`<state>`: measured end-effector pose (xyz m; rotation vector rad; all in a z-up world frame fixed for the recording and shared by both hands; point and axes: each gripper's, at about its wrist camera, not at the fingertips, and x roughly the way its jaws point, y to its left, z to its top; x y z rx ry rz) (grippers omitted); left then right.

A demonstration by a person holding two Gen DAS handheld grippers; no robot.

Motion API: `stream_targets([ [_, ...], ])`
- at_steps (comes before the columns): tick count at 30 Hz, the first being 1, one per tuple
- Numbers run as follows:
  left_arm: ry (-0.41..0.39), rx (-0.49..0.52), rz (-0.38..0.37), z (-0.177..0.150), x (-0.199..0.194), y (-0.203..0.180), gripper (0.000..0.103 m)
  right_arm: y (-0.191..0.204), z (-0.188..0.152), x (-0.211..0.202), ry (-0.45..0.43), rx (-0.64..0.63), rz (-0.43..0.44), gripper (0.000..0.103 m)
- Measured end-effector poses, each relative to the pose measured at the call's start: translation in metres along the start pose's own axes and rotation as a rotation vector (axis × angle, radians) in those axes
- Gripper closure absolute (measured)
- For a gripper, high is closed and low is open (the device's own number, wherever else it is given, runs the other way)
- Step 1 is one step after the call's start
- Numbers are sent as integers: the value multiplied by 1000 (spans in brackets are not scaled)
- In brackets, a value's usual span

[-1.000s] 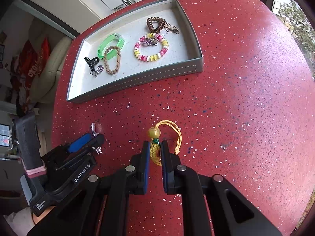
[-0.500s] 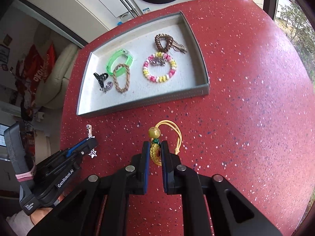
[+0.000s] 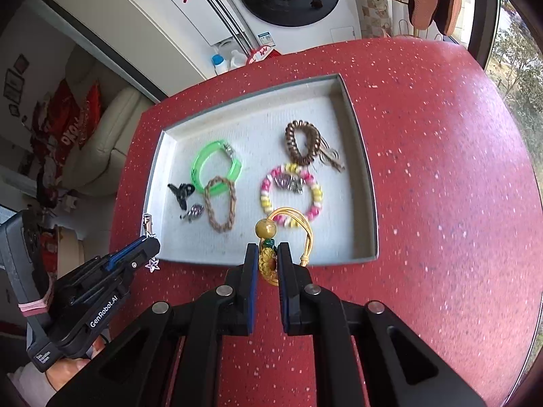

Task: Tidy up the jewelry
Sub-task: 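Carry the star clip and yellow cord bracelet in both tools over the tray and lower them, then open the left tool to drop the star clip while the right tool releases the yellow bracelet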

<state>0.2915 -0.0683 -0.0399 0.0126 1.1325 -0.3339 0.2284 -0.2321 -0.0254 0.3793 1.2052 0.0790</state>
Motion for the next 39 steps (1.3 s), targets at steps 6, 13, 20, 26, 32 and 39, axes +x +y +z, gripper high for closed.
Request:
stream_targets([
  [6,27,5,18,11,18,6,77,-1,18,20,18,-22,-20,91],
  [13,52,-3,38,17,39,7,77,-11,30,43,44,-21,-45,91],
  [20,77,4,60,20,57,6,77,-20,34,61,71,-21,-67,91],
  [26,98,17,76,17,67,2,77,-26,33,74,97,-12,-78,91],
  [32,103,47,93,15,71,-4,77,-25,35,75,96,-25,-80,91],
  [39,105,52,108,15,72,-7,77,-24,35,75,103,-21,-75,91],
])
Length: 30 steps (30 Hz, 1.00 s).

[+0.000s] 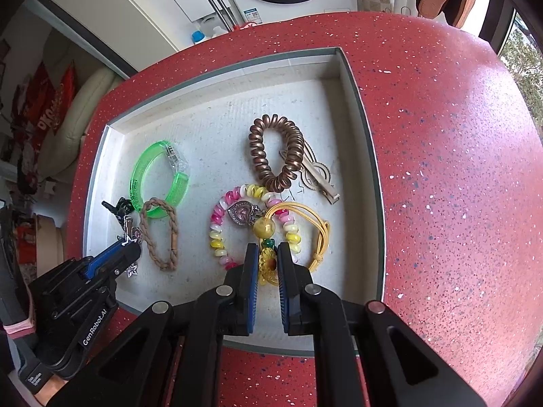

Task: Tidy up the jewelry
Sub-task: 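Open the left tool to drop the star clip while the right tool releases the yellow bracelet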

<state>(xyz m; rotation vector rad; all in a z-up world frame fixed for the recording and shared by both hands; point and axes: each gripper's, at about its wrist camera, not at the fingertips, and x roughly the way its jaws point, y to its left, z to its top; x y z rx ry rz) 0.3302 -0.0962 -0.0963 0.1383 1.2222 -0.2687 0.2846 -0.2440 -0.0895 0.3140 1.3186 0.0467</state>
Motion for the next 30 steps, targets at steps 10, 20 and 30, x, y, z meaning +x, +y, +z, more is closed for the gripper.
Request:
stream_targets([
  [10,-9,8,19,2,-9,-8,77,0,-1,-10,-11,4,31,66],
  [20,-33,11,27,0,-23,-7,76,1,-6,-26,-37,30,43,65],
  [30,-65,10,33,-3,-39,-5,76,3,-15,-32,-37,39,35,64],
])
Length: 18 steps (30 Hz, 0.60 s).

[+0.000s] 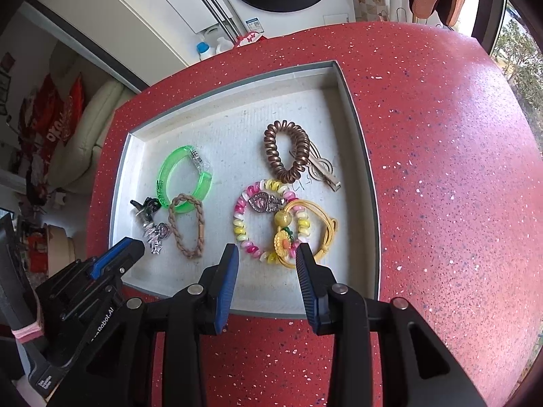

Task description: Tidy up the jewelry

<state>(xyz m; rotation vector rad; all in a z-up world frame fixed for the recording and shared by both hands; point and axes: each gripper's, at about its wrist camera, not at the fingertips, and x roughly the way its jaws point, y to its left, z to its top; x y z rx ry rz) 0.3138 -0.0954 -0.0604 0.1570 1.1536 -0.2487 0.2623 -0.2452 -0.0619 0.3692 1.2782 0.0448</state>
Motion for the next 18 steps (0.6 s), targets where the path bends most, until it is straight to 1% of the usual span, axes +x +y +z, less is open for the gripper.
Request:
stream_targets([
  [5,-6,-11,-3,-2,-5,2,76,-3,-6,-7,-4,11,-2,64],
  [6,-8,-17,-3,-3,-7,4,44,-4,-7,-8,-4,15,-1,63],
  [7,-12,-28,6,-4,-9,5,0,-5,-9,-10,-6,18,0,63],
  [9,-62,-44,44,-5,-15,7,0,-6,-12,-12,-10,24,2,58],
  [11,-74,-39,43,-7,-19,7,0,-7,-15,-15,-13,30,5,54],
  [13,-87,-35,62,-10,-20,7,0,-8,-19,-19,-21,41,15,50],
  [15,-99,-43,73,-14,-23,7,0,-7,-23,-22,-32,48,26,38],
  [18,-111,-67,59,-22,-28,8,0,-6,-33,-28,-65,43,30,28],
])
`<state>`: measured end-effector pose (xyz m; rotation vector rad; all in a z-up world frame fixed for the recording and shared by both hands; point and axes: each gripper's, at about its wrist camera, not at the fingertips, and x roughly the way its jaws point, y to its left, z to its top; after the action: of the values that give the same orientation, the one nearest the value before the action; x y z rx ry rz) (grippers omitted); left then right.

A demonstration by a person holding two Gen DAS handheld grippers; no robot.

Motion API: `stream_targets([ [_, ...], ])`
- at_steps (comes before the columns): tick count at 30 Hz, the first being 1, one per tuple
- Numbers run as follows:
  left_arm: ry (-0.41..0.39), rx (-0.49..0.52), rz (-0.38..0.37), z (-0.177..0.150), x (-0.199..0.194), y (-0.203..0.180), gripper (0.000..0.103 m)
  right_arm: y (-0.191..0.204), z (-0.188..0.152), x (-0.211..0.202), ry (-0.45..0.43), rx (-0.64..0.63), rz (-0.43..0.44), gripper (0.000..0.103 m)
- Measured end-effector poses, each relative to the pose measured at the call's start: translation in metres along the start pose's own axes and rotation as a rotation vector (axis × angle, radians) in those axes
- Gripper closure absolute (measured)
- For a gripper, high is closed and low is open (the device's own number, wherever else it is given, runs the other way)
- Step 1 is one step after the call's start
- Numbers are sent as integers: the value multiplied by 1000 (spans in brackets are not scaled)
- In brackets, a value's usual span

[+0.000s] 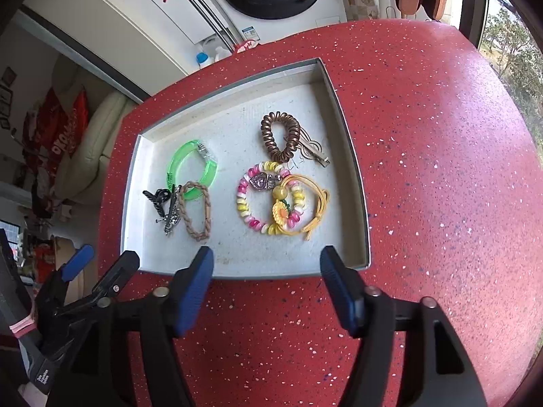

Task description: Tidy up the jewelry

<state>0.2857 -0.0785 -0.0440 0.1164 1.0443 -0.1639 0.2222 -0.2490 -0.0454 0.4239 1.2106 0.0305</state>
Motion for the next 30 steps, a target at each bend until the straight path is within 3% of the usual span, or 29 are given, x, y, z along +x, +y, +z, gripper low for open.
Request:
stream_targets([
  [6,-40,-23,7,-16,-15,7,0,6,-26,-18,-151,-51,-29,23],
  [13,-109,-33,9,-34,-33,14,0,24,-60,-31,-343,-195,-129,21],
  [16,-121,-36,19,-42,-36,15,0,31,-71,-35,-409,-249,-145,0],
  [17,-124,-39,18,-45,-36,15,0,33,-75,-36,-425,-266,-149,0],
  [30,-130,-26,10,-71,-39,12,0,36,-94,-31,-439,-253,-197,0],
])
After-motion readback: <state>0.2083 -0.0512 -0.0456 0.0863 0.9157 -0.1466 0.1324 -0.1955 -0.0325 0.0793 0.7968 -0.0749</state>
